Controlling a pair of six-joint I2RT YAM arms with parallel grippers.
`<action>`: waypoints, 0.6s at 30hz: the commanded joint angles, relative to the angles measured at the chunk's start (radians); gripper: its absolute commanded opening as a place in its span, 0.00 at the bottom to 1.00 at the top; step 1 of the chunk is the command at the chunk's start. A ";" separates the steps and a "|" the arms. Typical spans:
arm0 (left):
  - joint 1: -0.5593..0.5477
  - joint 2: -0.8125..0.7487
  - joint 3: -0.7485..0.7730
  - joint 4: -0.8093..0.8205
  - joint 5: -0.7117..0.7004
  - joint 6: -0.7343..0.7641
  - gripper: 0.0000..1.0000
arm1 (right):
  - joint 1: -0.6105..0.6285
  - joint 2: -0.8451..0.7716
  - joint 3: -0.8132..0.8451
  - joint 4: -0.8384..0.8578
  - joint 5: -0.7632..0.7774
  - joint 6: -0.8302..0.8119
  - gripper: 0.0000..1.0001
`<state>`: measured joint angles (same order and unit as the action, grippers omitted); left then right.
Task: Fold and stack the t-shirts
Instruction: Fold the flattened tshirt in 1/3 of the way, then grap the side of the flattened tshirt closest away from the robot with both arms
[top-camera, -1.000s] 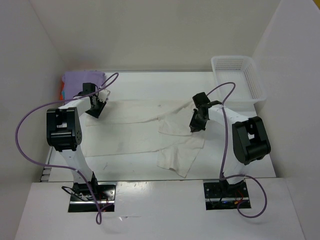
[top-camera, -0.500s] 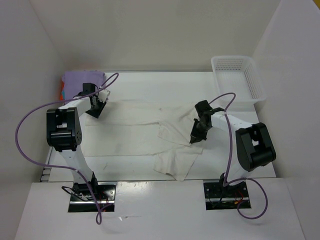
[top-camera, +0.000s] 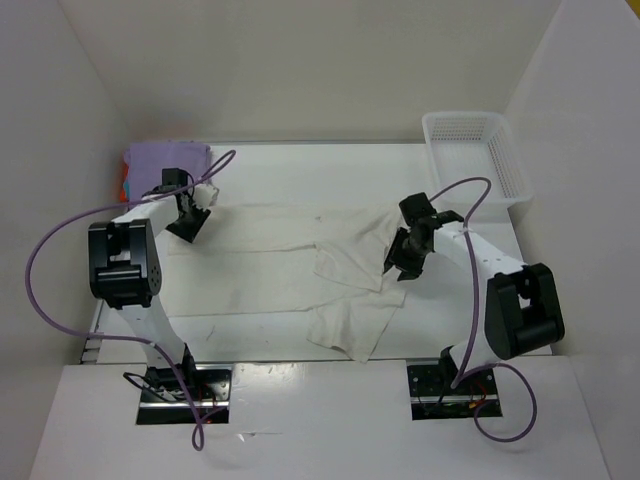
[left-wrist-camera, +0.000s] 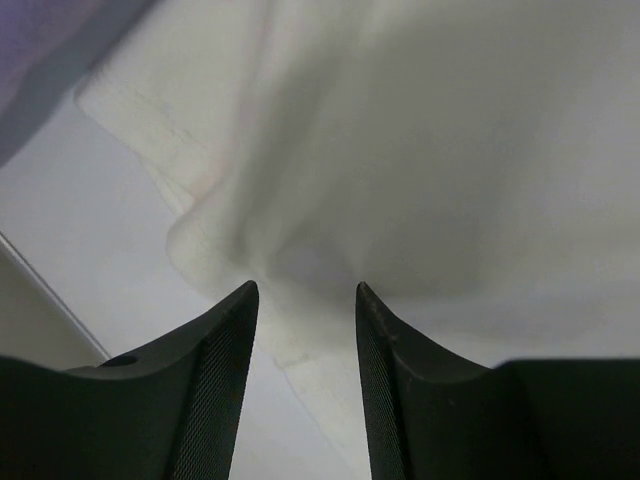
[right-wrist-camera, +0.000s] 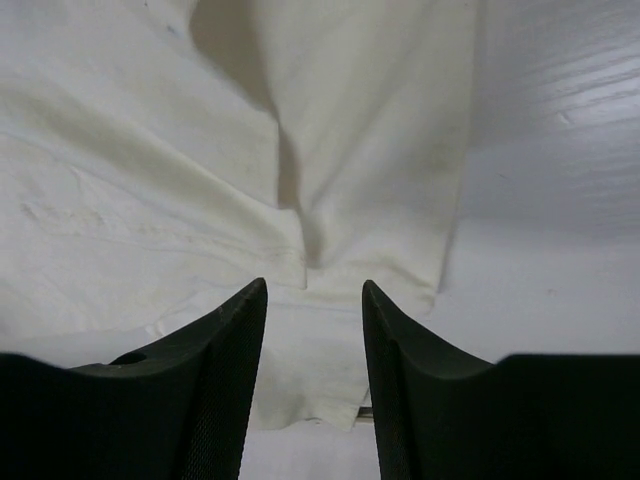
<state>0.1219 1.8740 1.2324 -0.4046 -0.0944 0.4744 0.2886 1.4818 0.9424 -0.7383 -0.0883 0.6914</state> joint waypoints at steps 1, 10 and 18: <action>0.013 -0.137 -0.007 -0.144 0.036 0.094 0.52 | -0.006 -0.050 0.056 -0.119 0.059 0.042 0.49; 0.035 -0.383 -0.206 -0.443 -0.016 0.505 0.55 | 0.489 0.009 0.072 -0.263 0.096 0.152 0.60; 0.035 -0.504 -0.361 -0.586 -0.025 0.609 0.76 | 0.792 0.012 0.042 -0.299 0.140 0.305 0.69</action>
<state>0.1520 1.4296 0.9070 -0.8982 -0.1078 0.9989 1.0210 1.5116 0.9928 -0.9749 0.0067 0.9043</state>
